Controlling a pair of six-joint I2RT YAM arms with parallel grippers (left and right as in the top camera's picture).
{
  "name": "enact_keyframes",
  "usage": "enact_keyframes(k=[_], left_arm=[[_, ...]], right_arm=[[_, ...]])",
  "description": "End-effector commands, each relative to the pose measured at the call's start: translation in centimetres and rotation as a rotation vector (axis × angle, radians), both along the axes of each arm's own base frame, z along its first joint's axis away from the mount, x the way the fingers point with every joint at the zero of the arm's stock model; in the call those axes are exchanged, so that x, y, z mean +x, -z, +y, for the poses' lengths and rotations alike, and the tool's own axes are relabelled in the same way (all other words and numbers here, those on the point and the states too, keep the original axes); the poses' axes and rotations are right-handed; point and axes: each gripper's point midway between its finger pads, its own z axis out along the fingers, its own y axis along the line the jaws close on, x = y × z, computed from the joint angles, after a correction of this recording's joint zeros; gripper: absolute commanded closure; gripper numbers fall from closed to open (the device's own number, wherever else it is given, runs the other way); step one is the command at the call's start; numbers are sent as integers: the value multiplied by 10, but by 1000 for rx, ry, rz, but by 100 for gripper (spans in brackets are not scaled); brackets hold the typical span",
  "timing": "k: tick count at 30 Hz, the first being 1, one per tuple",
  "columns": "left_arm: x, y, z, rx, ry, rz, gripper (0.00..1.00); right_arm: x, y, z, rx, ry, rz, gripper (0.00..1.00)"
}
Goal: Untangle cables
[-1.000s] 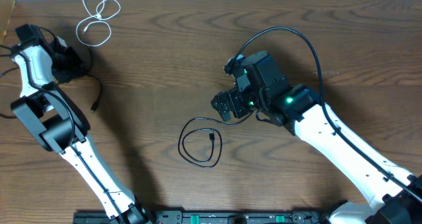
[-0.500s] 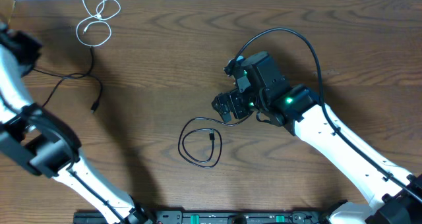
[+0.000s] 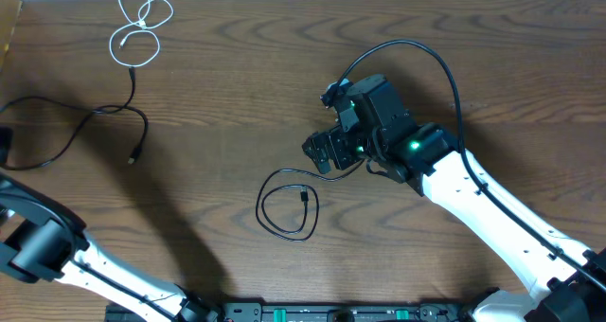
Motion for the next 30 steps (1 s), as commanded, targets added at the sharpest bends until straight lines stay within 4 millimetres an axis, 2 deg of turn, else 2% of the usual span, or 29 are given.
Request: enact_keyframes(k=[1,18,22,26,30], left_arm=[[-12,18,4,-13,-34,30,27],[5,49,-2,19,79,40,28],[12,66,-8,8,161,75,28],[11,86,-13,-24,170,99,28],[11,94,-13,-31,170,104,28]], right_arm=[[-4,3,4,3,-6,10,1],[-5,2,5,9,-12,15,1],[-5,2,5,9,-12,14,1],[-6,2,6,13,-16,19,1],[-6,2,6,19,-2,28,1]])
